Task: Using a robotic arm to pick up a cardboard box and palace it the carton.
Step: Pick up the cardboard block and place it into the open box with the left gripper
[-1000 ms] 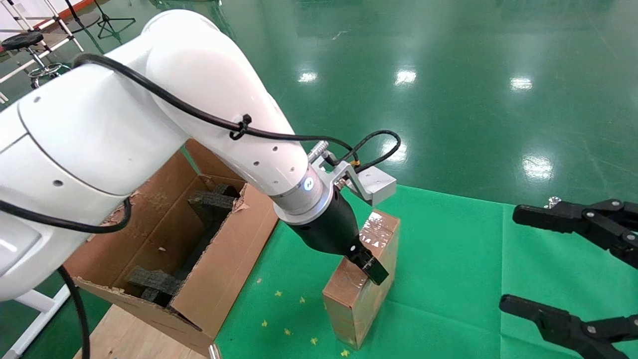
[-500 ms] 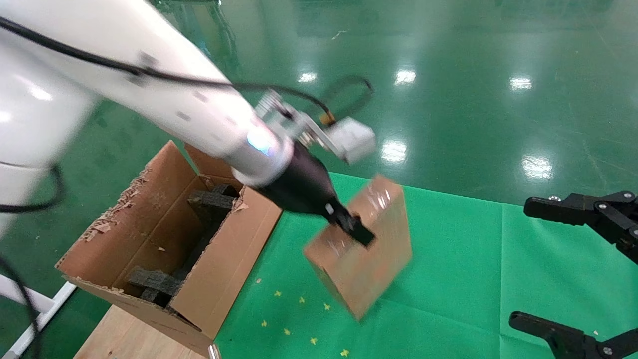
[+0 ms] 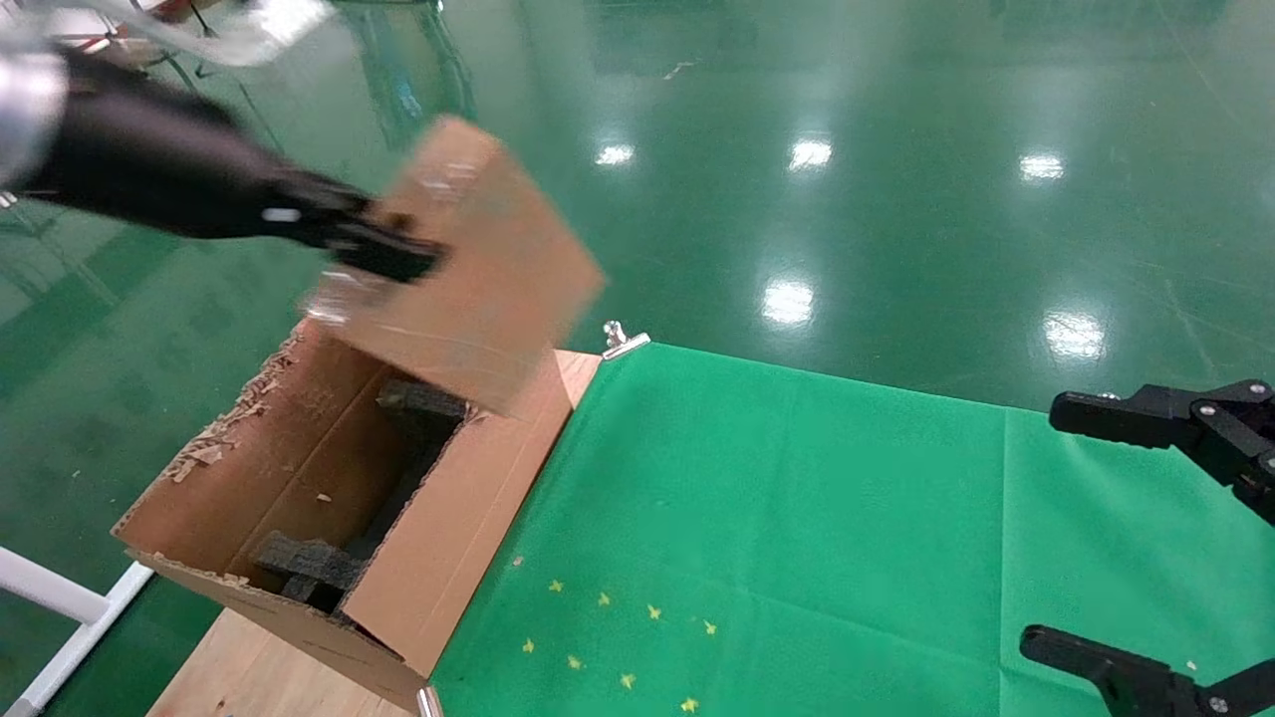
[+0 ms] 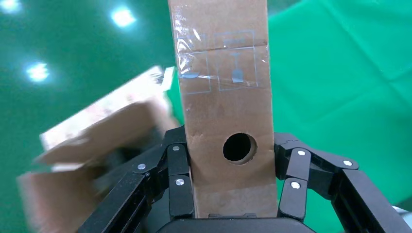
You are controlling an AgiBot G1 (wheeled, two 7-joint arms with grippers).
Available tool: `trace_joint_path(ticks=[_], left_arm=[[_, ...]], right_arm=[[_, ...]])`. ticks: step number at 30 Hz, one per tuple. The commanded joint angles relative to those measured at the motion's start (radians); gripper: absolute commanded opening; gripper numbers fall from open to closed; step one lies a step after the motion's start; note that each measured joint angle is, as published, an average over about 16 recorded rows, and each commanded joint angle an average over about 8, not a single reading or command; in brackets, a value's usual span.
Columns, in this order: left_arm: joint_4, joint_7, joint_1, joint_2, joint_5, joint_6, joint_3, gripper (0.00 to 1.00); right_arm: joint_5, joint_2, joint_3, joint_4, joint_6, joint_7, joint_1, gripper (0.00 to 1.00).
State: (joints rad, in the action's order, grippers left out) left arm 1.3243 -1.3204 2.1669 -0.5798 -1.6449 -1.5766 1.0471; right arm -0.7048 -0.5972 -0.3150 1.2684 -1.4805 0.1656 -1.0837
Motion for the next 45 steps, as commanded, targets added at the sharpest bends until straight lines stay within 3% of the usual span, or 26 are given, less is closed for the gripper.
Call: trace_joint_path(ticks=[1,6,11,22,33,45], left_arm=[[-0.006,0.048,0.039,0.059,-0.001,-0.007,0.007,0.0],[-0.045,0.129,0.06,0.132,-0.067,0.009,0.076,0.0],[-0.188,0.263,-0.021,0.155,-0.063,0.102,0.119,0.0],[-0.676,0.559,-0.2,0.047,-0.019,0.302,0.159,0.0],[-1.007,0.63,-0.258,-0.058,-0.027,0.374,0.173,0.0],[-1.229,0.635,-0.331,-0.163,-0.033,0.488,0.18,0.0]], right_arm=[[0.0,0.0,0.0,0.0,0.0,0.0,0.0,1.0],[0.0,0.0,0.0,0.0,0.0,0.0,0.0,1.0],[0.0,0.0,0.0,0.0,0.0,0.0,0.0,1.0],[0.0,0.0,-0.001,0.0,0.0,0.0,0.0,1.0],[0.001,0.0,-0.001,0.0,0.0,0.0,0.0,1.0],[0.001,0.0,-0.001,0.0,0.0,-0.001,0.0,1.0]])
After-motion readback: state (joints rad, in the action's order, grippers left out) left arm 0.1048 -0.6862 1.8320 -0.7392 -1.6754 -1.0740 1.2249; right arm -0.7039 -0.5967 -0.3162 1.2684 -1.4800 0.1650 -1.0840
